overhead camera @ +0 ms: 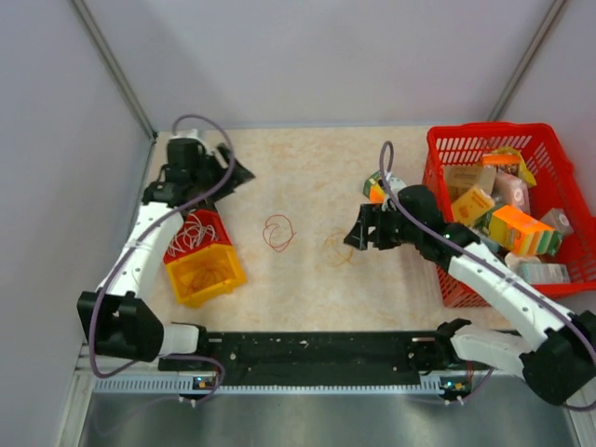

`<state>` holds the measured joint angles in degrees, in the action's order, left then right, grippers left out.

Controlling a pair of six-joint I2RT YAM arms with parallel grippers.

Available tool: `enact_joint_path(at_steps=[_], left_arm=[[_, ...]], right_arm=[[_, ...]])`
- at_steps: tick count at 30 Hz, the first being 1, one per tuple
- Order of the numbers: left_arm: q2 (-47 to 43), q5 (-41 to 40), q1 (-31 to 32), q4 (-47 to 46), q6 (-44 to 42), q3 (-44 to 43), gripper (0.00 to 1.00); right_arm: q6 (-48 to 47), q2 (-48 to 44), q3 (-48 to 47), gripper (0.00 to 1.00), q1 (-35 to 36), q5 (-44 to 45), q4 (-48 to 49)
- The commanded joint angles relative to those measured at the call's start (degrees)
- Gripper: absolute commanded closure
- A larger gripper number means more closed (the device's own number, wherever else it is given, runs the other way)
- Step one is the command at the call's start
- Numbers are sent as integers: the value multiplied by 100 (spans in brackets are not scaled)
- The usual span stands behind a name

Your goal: Untangle the cables

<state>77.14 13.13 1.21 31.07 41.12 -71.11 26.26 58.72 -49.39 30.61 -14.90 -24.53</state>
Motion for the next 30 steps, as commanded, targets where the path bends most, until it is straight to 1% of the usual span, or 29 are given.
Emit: enact_joint_path(at_steps=[1, 3, 6, 10, 13, 15, 16, 17, 19, 23, 25, 26, 28, 30], left_arm=[[-367, 682, 1703, -1066, -1246, 307, 24], [-349, 910, 2179, -1444, -1370, 527, 24], [-279, 929, 2585, -1700, -1467, 712, 24], [-384, 973, 2735, -1710, -1730, 748, 24], [-568, 876, 2744, -1710, -1818, 888, 24], [-700, 788, 2753, -1709, -1836, 1020, 24], [-770, 762, 2744, -1718, -1836, 1090, 24], [-832, 736, 2744, -1762, -1836, 1160, 24], [-990, 709, 2744, -1832, -1854, 1301, 24], [-1140, 604, 2744, -1824, -1950, 1416, 24], [-1166, 577, 2735, -1728, -2046, 1407, 24], [-1175, 568, 2735, -1701, -2108, 1398, 24], [-1184, 568, 2744, -1666, -2205, 1389, 24], [-1167, 778, 2735, -1735, -2153, 1407, 23]], right_arm=[[344, 709, 78, 24, 67, -67, 221], [415, 1096, 43, 24, 286, 345, 204], [537, 1685, 25, 24, 638, 1004, 195], [871, 2003, 192, 25, 692, 1392, 536], [1510, 2126, 280, 27, 692, 1735, 835], [1934, 2249, 307, 28, 692, 1780, 1063], [2153, 2345, 315, 31, 701, 1753, 1178], [2347, 2424, 333, 32, 701, 1718, 1301], [2541, 2644, 324, 39, 735, 1700, 1495], [2630, 3197, 0, 44, 902, 2208, 1171], [2656, 3330, -97, 57, 981, 2464, 1056], [2656, 3339, -89, 67, 1025, 2630, 1056], [2656, 3304, -45, 74, 1078, 2781, 1065], [2560, 3120, 60, 87, 1078, 2729, 1240]])
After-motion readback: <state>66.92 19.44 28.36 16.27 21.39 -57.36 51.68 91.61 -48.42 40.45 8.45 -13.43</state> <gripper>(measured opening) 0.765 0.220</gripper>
